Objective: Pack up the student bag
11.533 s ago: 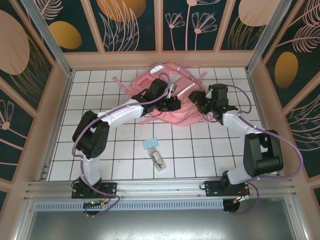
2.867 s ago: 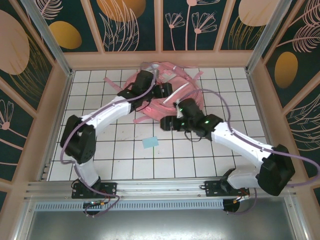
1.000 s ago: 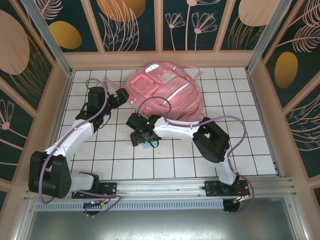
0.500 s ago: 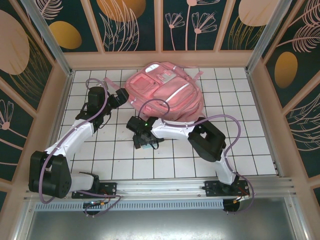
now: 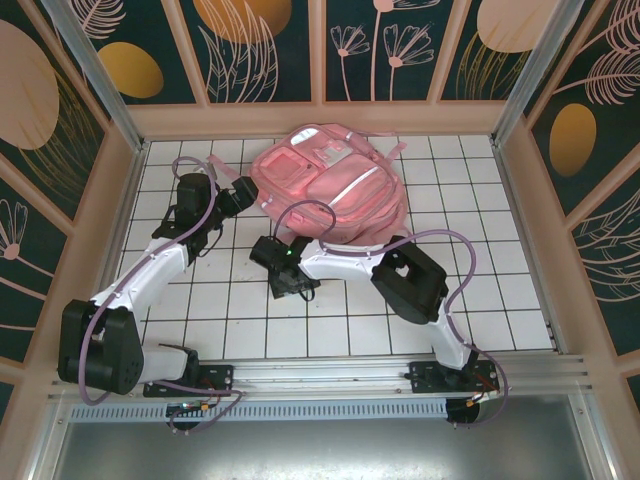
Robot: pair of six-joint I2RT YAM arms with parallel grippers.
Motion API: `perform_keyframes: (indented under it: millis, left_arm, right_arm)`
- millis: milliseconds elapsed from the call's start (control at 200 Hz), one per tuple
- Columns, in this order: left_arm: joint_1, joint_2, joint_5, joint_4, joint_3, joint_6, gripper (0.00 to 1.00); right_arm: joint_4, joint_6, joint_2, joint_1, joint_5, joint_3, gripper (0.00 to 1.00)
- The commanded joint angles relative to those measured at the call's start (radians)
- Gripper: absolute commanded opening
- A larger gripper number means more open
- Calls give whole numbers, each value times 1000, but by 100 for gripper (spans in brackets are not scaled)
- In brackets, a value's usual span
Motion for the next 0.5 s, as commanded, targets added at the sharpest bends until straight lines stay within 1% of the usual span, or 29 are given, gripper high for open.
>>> perform_keyframes:
  millis: [0, 200, 365, 490]
  left_arm:
    - [11, 5, 12, 37, 8, -7, 99]
    - [10, 8, 13, 35, 14, -10, 98]
    - [11, 17, 20, 34, 24, -15, 99]
    - [10, 30, 46, 43, 38, -17, 98]
  right_arm:
    - [-9, 3, 39, 0, -2, -22, 69]
    - [-7, -8, 7, -9, -1, -12, 69]
    - [4, -33, -73, -34, -2, -8, 64]
    - [20, -55, -152, -71, -16, -28, 63]
